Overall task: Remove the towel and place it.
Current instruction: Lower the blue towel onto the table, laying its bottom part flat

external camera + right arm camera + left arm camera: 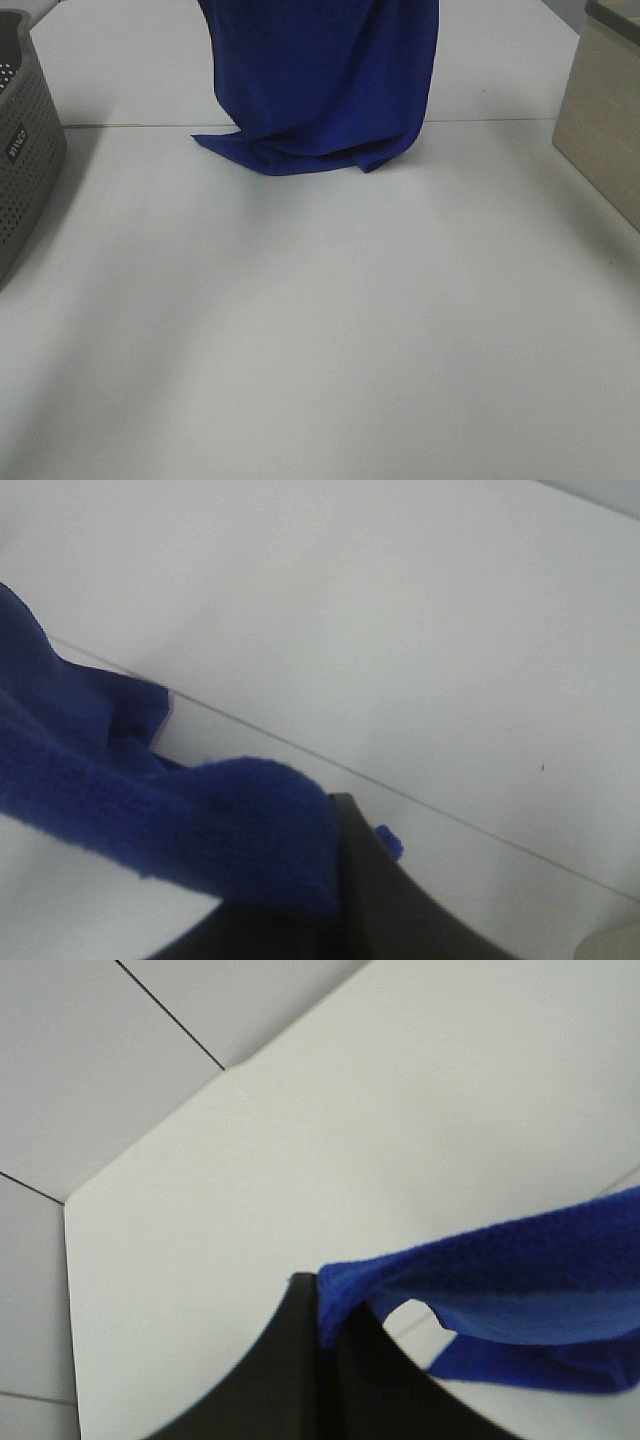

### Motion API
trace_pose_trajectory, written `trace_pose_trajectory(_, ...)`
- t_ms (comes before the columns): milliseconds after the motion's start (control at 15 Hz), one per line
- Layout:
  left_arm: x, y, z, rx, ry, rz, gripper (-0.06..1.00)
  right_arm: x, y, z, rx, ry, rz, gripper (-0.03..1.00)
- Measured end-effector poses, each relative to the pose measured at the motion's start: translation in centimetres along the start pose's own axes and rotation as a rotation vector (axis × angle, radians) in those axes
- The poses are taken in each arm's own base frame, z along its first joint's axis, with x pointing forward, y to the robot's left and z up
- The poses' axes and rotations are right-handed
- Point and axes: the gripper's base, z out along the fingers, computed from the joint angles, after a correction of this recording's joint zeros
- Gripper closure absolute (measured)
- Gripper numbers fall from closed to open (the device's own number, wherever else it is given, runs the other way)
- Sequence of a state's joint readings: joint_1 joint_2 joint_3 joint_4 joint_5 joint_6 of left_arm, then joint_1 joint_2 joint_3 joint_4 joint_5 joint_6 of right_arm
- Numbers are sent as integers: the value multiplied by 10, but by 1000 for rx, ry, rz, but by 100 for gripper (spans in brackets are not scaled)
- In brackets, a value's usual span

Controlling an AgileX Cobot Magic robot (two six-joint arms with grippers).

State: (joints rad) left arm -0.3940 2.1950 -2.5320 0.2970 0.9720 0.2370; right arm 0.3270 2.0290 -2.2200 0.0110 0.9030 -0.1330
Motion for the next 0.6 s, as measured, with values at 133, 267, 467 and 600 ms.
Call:
trace_pose_trajectory(133,1,5,-22,29,67,-10,94,0,3,-19,-36,34,5,95)
trace_pose_trajectory(267,-1,15,-53,41,110,-29,94,-1,8,-46,-87,43,25,95)
trace_pose_trajectory(467,-10,25,-87,49,63,-103,94,1,16,-70,-181,80,53,95)
trace_pose_trajectory(600,-15,28,-103,73,28,-175,94,4,20,-80,-217,120,56,95)
